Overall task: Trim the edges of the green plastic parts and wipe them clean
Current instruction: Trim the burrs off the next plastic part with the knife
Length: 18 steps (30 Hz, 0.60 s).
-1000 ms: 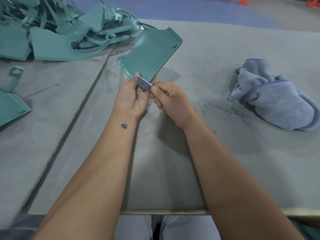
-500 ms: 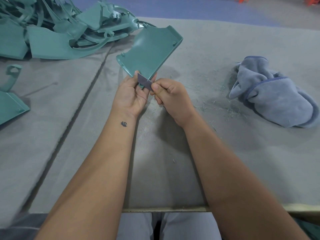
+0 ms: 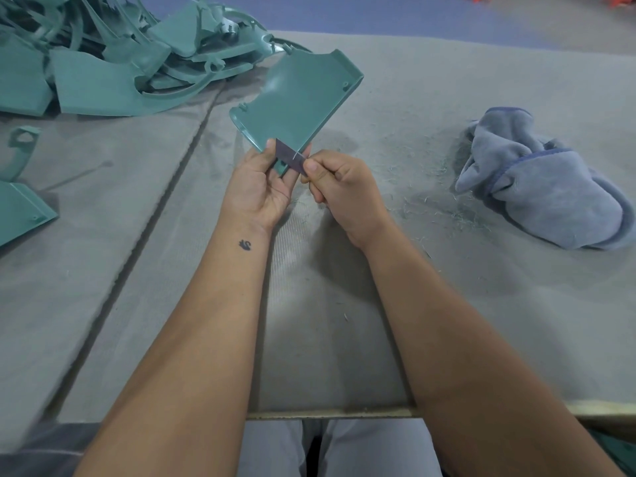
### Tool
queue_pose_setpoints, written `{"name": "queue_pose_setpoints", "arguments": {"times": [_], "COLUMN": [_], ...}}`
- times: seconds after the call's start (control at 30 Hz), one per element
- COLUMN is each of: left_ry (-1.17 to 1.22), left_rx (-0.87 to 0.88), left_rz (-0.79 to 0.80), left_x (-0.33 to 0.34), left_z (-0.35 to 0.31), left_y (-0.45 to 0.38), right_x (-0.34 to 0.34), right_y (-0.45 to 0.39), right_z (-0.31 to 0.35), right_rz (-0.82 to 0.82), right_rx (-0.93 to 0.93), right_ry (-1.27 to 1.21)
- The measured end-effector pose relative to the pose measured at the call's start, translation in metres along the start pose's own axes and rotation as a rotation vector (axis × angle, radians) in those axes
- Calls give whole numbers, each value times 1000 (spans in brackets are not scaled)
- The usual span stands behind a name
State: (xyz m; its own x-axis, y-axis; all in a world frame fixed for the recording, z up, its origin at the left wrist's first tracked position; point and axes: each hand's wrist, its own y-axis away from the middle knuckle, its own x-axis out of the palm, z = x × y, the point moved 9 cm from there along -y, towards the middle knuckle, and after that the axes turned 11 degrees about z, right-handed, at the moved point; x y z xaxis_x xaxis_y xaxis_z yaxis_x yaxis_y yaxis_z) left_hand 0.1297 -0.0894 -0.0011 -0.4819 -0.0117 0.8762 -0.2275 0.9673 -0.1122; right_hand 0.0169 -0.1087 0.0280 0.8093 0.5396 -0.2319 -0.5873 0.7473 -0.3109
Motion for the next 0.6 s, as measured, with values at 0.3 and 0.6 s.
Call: {"name": "queue_pose_setpoints", "arguments": {"times": [0.3,0.6], "left_ry": [-76,-167], "left_rx": [6,-17], "left_rz": [-92,-135], "left_x": [-12,-17], "left_z": [-8,-9], "left_y": [1,-6], "right_x": [-37,-73], "right_y": [-2,14], "right_z": [-13,-32], "right_rz": [-194,-491], "right_rx": [-17,155], "right_ry": [-295,-460]}}
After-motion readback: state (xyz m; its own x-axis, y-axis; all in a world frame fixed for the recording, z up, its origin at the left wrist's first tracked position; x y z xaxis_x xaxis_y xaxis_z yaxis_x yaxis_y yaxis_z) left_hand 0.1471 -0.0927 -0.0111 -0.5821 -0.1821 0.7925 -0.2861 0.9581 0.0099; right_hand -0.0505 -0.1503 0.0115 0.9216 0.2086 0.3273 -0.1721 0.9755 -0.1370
